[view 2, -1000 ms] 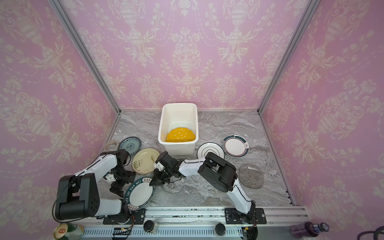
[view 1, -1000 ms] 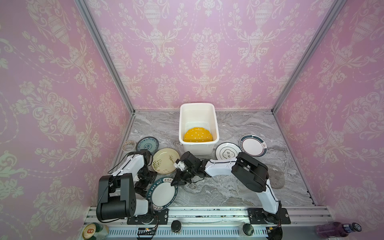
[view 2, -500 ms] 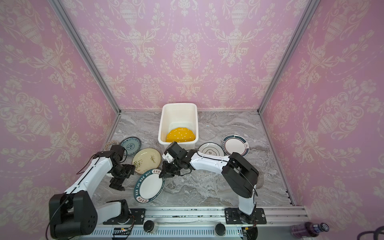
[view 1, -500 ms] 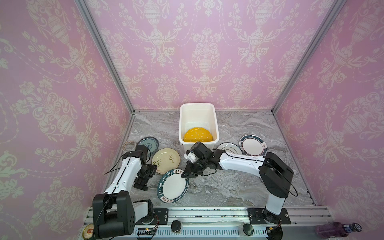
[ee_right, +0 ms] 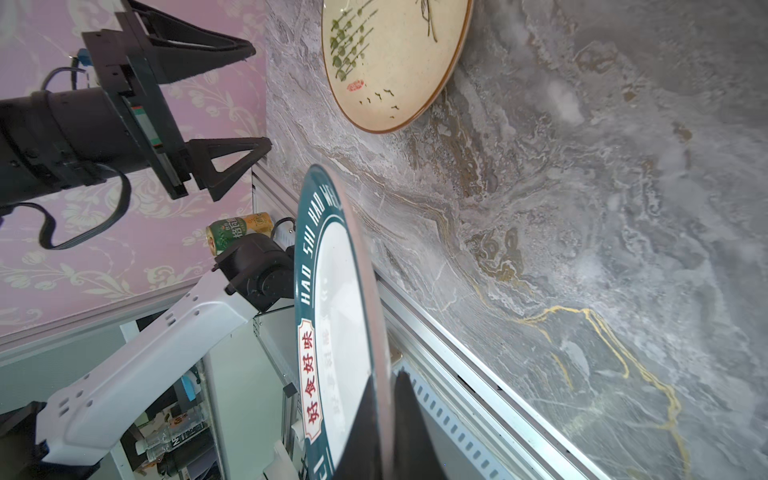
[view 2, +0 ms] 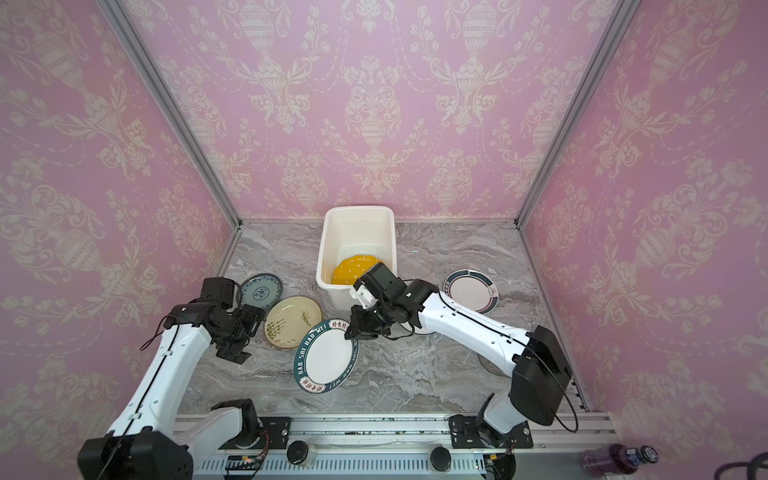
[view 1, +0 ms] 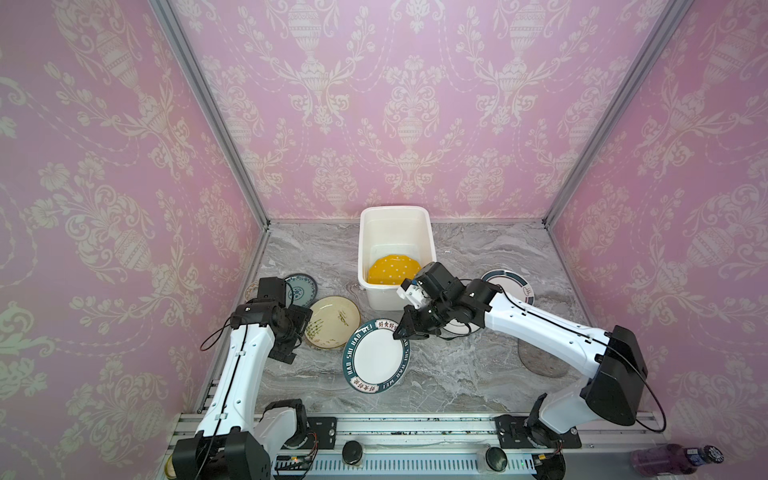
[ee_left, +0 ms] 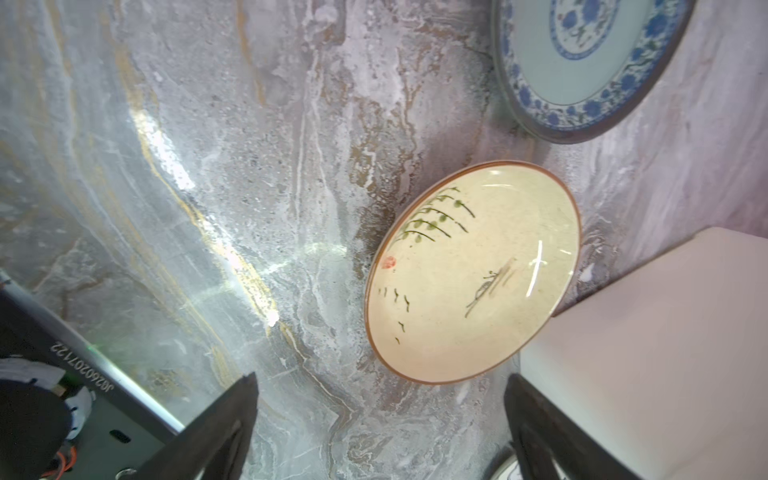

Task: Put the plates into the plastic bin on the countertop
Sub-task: 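Lift the HAO SHI HAO WEI plate upright with the right gripper toward the bin, then carry the plate over the white bin and lower it in with the right gripper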

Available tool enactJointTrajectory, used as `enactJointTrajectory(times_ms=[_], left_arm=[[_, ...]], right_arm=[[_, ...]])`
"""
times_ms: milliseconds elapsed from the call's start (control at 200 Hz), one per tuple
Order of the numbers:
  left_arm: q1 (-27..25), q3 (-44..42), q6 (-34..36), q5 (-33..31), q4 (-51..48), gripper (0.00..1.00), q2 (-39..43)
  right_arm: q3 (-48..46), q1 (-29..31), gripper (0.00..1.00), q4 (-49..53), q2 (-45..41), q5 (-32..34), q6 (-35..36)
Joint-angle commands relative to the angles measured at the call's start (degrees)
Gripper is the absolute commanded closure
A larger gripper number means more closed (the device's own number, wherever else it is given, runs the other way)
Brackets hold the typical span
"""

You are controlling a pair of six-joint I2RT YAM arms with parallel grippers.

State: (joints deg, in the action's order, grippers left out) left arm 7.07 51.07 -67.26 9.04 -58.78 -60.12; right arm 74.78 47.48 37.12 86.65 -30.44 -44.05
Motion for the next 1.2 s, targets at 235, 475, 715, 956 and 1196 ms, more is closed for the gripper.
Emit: enactJointTrajectory(times_ms=[235,475,715,956,1196], left_arm=[[-0.36,5.96,8.65,15.71,18.17,0.01,0.38],[-1.42,8.87,12.23,23.42,31.25,0.01,-0.05],[-7.94,12.01,18.33,22.96,40.03,0.01,-1.58],[-14.05,17.47,29.35,20.52,36.07,0.01,-6.14],[-14.72,17.28,32.90,19.96,34.79,0.01,-7.75]], right_arm=[[12.94,-7.58,1.00,12.26,-5.91,1.31,4.71],[21.27,-18.04,1.00,16.09,-6.54,1.92,5.90],[28.67,-24.06,1.00,16.79,-3.73,7.30,7.34],[36.18,-24.67,1.00,20.02,2.46,12.95,12.25],[41.19,-24.66,1.00,20.80,10.55,17.83,13.48]])
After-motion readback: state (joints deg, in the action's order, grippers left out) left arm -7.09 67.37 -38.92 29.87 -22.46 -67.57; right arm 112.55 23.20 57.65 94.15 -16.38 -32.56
